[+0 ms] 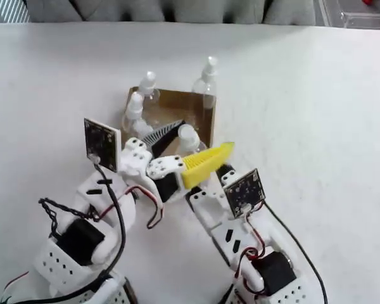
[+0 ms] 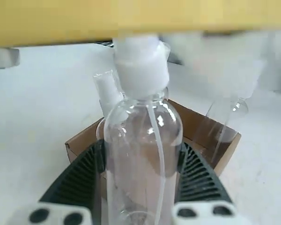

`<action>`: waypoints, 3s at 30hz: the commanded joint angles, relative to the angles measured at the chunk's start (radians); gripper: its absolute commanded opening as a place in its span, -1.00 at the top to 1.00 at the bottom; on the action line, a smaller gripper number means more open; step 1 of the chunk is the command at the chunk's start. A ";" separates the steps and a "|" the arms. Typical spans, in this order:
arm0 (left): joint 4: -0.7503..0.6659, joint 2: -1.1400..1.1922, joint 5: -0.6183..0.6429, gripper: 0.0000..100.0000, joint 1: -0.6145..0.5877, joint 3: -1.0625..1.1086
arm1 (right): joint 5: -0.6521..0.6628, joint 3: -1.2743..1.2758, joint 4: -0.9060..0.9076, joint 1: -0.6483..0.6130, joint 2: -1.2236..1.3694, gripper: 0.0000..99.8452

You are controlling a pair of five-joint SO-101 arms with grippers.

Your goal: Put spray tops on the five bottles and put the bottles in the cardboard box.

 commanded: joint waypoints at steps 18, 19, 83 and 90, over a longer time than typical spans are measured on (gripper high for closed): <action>0.595 -0.013 -0.003 0.08 0.012 -0.368 | 0.002 0.008 -0.137 0.252 -0.010 0.97; 0.606 -0.024 -0.003 0.08 -0.004 -0.365 | -0.011 0.008 -0.148 0.265 -0.008 0.97; -0.295 -0.567 -0.006 0.96 -0.019 0.655 | -0.203 -0.569 0.041 -0.084 0.461 0.97; -0.282 -0.570 -0.005 0.96 -0.061 0.655 | -0.201 -0.571 0.133 -0.084 0.450 0.97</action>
